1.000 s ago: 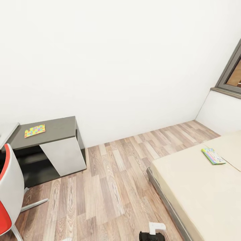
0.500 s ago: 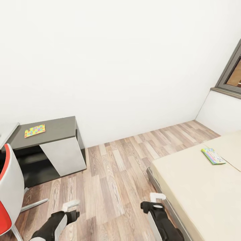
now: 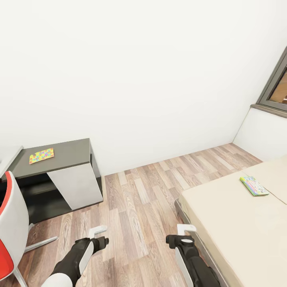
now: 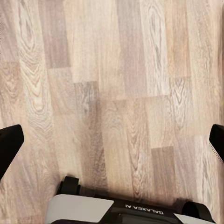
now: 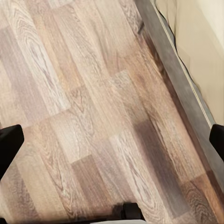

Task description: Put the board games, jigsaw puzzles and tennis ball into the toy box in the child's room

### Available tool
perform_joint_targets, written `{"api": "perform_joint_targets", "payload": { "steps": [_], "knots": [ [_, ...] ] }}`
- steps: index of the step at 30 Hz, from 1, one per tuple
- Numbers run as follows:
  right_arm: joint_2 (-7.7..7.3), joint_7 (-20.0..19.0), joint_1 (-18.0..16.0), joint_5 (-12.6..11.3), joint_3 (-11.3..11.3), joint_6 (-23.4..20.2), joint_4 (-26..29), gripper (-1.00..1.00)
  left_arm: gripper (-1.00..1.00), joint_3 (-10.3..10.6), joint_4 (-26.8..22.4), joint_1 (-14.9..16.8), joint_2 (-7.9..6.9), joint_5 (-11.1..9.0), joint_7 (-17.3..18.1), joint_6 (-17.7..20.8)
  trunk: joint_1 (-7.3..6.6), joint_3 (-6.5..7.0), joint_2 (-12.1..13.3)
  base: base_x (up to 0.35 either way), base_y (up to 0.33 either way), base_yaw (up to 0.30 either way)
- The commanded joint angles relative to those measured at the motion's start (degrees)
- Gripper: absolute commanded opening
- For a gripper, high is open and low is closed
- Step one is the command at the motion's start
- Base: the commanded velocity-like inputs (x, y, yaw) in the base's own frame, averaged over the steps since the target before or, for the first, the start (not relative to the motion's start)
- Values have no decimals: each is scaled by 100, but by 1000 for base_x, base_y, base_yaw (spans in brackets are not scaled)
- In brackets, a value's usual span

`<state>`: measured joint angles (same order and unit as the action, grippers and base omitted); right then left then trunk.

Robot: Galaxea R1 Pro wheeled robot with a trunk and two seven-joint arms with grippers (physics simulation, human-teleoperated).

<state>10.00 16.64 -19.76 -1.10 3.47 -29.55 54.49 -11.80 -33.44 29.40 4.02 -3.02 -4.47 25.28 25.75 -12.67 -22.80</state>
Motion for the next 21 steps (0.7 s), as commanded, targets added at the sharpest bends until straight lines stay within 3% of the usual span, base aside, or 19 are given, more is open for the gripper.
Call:
{"api": "perform_joint_targets", "payload": {
  "steps": [1,12,21],
  "knots": [
    [0,33,-3,-12,83,-34,28,100,100,-17,-15,3,6,-33,-18,-79,3,-11,-12,0,0,0],
    [0,32,-2,-13,236,-12,61,100,100,-15,-22,4,-14,-32,-19,-323,3,-11,-12,0,0,-13],
    [0,31,-1,-13,268,0,72,100,100,-23,-22,4,-20,-32,-19,-323,3,-11,-12,2,31,-192]
  ]
}}
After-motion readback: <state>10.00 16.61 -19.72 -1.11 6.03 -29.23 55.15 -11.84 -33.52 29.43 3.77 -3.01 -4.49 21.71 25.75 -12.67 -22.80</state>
